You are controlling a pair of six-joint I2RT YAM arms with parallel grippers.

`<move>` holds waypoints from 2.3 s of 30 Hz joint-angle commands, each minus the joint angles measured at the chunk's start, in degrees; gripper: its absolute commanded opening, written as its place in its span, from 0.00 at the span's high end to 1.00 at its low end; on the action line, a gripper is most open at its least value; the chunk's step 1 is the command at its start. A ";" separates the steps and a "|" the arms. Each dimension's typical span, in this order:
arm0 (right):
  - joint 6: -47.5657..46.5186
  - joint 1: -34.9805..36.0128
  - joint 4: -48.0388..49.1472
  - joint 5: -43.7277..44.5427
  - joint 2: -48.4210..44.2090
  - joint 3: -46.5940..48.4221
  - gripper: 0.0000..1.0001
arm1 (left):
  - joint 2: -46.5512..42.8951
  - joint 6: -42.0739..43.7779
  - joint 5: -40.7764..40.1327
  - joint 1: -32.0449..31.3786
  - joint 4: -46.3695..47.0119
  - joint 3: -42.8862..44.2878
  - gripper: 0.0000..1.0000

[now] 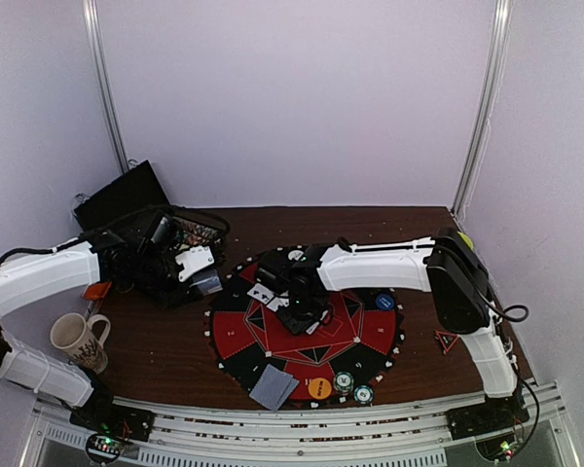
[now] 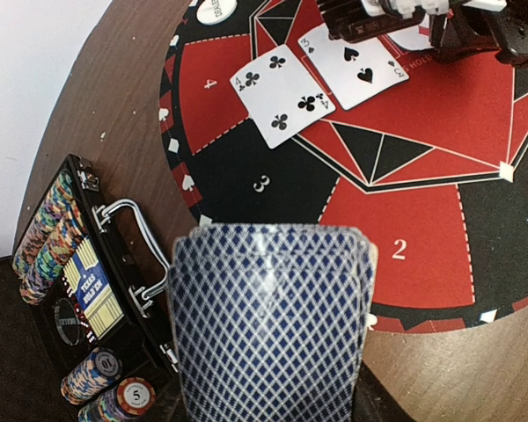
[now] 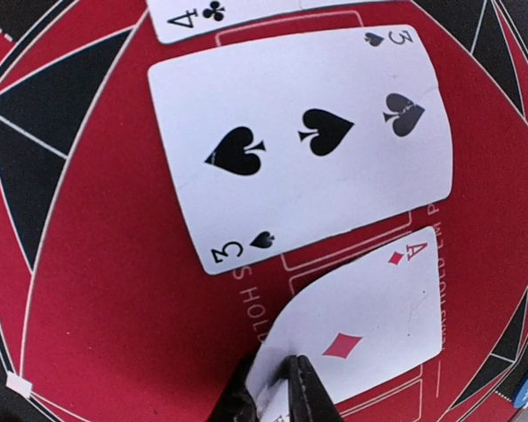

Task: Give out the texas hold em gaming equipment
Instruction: Flop the poker card in the community card area, then adjust the poker card in the community card area.

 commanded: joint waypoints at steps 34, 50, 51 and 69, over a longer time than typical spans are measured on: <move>3.98 -8.63 11.72 -10.53 -13.99 -22.89 0.62 | -0.95 0.03 -0.13 0.14 2.77 -0.29 0.52; 5.71 -8.35 14.95 -9.02 -10.89 -20.75 0.65 | -1.52 0.37 -0.43 0.19 3.16 -1.10 0.52; 5.65 -8.36 15.07 -8.98 -10.79 -20.50 0.65 | -1.54 0.37 -0.48 0.20 3.16 -1.18 0.52; 5.47 -8.43 16.19 -9.65 -10.10 -18.06 0.65 | -1.64 0.27 -0.52 0.17 3.15 -0.99 0.52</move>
